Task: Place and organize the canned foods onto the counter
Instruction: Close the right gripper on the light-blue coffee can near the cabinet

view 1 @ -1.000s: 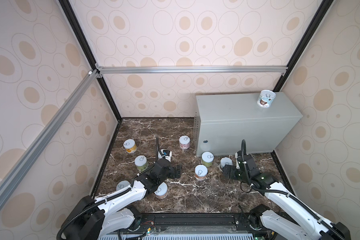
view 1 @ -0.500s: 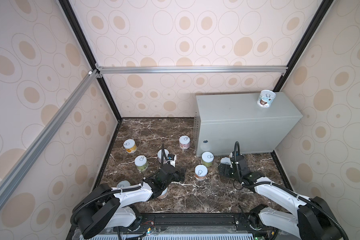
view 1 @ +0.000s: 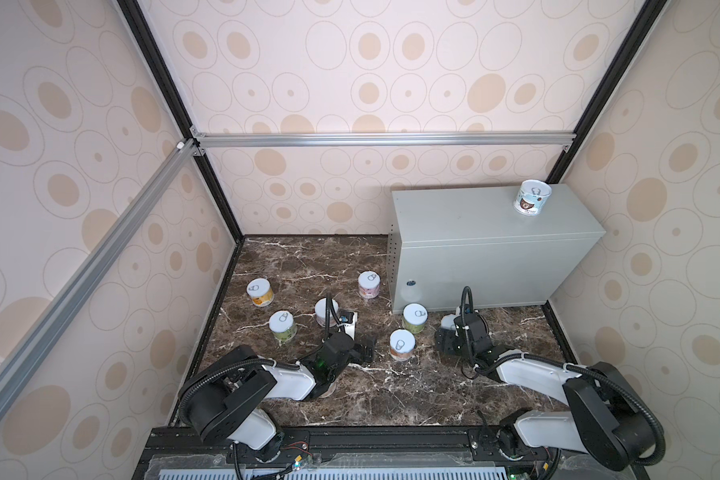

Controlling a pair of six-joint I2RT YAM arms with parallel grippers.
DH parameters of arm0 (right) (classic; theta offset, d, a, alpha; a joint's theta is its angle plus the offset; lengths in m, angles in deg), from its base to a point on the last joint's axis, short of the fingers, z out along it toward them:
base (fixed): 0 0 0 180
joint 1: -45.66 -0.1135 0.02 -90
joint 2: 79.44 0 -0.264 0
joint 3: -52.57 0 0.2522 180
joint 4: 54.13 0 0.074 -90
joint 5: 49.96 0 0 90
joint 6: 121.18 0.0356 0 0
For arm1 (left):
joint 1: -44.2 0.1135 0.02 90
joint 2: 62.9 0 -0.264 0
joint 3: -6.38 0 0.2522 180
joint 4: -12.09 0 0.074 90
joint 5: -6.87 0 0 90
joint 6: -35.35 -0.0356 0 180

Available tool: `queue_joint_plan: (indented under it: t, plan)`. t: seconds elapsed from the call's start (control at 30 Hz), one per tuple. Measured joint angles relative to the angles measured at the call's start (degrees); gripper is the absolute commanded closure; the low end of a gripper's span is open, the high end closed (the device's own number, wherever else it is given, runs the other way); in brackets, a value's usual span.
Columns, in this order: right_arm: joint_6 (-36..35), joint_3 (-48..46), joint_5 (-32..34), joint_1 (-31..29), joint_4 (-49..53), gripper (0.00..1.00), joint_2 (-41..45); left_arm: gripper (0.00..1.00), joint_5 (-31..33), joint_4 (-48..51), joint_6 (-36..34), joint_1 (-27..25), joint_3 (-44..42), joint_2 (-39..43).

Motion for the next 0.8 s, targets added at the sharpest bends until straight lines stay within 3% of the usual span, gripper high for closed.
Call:
queue_joint_plan:
  t: [0.8]
  plan:
    - [-0.2, 2.0, 4.1, -0.3, -2.3, 0.33, -4.2, 0.01, -0.5, -5.5, -0.7, -0.1, -1.2, -2.1]
